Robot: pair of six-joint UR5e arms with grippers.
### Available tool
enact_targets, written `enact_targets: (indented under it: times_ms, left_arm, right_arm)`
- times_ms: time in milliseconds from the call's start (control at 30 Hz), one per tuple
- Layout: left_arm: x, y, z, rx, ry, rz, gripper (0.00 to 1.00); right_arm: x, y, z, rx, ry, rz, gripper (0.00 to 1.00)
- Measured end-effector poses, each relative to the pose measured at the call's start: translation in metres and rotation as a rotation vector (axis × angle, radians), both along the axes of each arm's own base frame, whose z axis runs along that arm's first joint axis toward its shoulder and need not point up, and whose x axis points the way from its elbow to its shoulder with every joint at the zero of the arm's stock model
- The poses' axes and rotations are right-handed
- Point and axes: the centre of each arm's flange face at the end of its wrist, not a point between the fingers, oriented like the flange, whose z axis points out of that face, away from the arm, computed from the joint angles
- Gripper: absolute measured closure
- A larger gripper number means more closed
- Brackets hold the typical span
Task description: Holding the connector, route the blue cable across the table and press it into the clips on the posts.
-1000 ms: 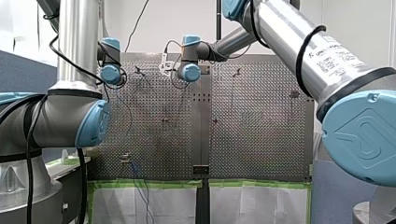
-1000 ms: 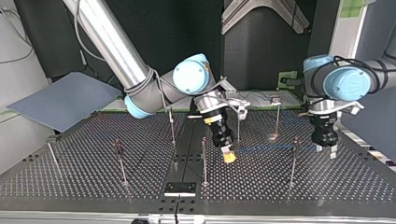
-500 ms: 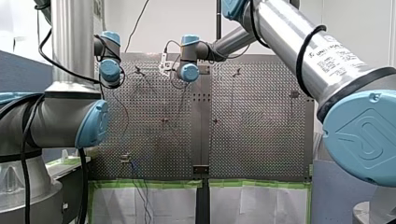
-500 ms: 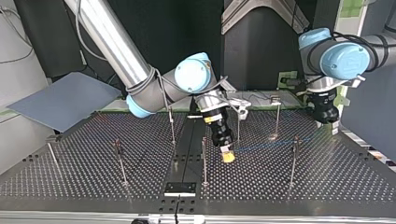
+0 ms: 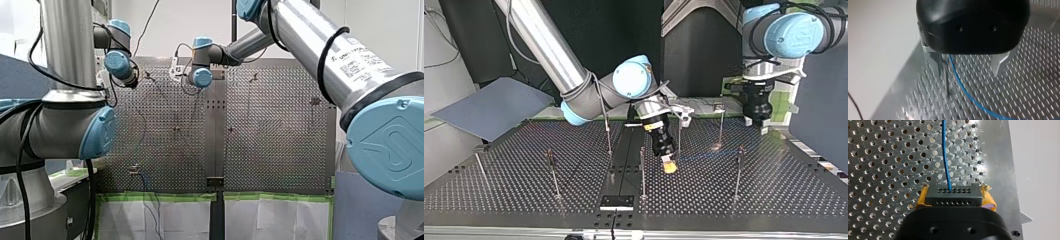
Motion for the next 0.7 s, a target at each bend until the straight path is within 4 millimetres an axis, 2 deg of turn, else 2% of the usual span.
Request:
enact_targets:
  times_ms: [333,567,700]
  left_arm:
    - [-0.017,-0.021,0.024,0.078,-0.054,-0.088,0.00]
    - [-0.015,-0.032,0.025,0.137,-0.054,-0.134,0.00]
    - [-0.010,-0.037,0.018,0.172,-0.036,-0.151,0.00]
  right_arm:
    - [0.000,0.000,-0.001,0.002,0.002,-0.007,1.00]
    - [-0.001,0.000,-0.001,0.005,0.005,-0.015,1.00]
    - [-0.002,-0.001,-0.001,0.006,0.004,-0.018,1.00]
